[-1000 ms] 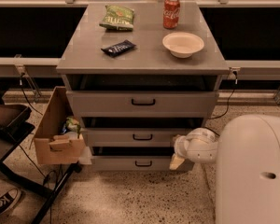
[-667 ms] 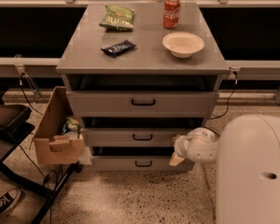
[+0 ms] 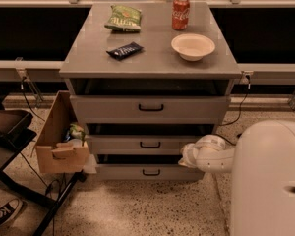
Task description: Close middle drawer
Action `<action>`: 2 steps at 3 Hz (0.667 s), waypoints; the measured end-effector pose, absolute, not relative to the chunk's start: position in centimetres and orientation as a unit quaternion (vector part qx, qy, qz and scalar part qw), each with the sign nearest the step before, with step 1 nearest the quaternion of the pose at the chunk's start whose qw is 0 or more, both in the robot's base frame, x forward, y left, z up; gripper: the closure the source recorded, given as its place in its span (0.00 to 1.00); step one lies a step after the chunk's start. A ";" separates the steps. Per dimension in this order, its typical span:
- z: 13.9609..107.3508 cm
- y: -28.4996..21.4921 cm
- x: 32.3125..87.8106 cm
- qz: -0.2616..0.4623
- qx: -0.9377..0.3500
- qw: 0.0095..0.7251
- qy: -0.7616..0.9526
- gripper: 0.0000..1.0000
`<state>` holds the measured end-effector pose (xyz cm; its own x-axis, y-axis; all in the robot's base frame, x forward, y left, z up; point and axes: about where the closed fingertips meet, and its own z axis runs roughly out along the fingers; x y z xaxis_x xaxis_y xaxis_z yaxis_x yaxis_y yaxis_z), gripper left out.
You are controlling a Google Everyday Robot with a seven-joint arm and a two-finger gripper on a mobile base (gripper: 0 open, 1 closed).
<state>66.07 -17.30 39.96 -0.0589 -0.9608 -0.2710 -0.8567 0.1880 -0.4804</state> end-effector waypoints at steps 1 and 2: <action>42.6 -16.8 62.6 -0.100 -0.663 0.257 0.696 0.85; 46.5 -17.6 57.6 -0.126 -0.687 0.213 0.683 1.00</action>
Offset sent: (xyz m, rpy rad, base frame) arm -0.1589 -0.0193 0.1316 -0.3243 0.0757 0.1267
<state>57.65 -17.60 46.45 0.0347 -0.9923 -0.1185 -0.8848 0.0246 -0.4653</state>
